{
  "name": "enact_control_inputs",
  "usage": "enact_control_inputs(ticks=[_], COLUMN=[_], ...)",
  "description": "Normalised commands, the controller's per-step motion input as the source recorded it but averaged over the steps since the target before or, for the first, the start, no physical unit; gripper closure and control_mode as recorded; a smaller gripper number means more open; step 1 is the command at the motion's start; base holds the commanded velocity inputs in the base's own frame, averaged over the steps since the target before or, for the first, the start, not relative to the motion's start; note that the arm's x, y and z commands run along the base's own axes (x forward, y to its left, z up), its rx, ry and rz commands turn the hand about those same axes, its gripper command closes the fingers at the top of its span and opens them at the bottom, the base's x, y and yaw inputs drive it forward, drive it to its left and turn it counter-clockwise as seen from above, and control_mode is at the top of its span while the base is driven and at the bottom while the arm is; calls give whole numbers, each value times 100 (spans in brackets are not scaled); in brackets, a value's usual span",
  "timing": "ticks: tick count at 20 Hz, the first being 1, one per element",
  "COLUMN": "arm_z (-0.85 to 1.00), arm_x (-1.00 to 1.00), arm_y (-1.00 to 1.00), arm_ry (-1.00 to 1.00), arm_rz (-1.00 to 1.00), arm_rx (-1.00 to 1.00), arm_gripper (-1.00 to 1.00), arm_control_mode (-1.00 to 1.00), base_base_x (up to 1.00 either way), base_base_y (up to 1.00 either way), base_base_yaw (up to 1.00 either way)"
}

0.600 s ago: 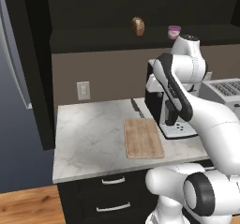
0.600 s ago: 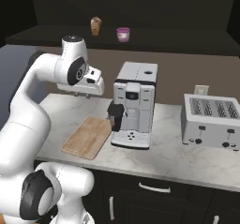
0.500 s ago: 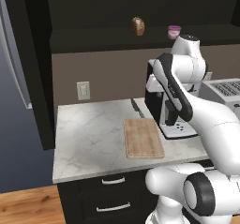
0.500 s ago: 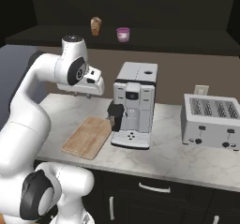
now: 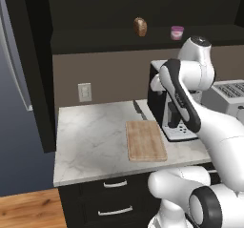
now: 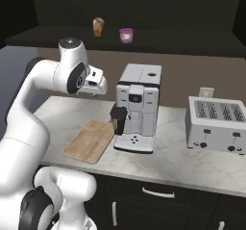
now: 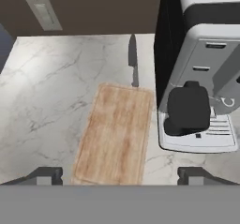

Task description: Pick the bread, place it on the cutting board, pick the jam, place it on the counter, and close the cabinet.

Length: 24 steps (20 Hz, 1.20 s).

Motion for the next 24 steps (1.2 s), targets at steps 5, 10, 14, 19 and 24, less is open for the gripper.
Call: enact_control_inputs(ticks=[5,10,14,19,24], arm_z=[6,5,17,43,56], arm_x=[0,0,0,0,0], arm_y=[-11,-17,-15,-11,-11], arm_ry=[-24,-19,-9,0,0], arm_rz=[0,0,0,0,0], arm_rx=[0,0,0,0,0], arm_gripper=[-100,-100,-100,-100,-100], arm_control_mode=[-100,-100,-100,-100,-100], base_base_x=[0,0,0,0,0], base_base_y=[0,0,0,0,0], base_base_yaw=[0,0,0,0,0])
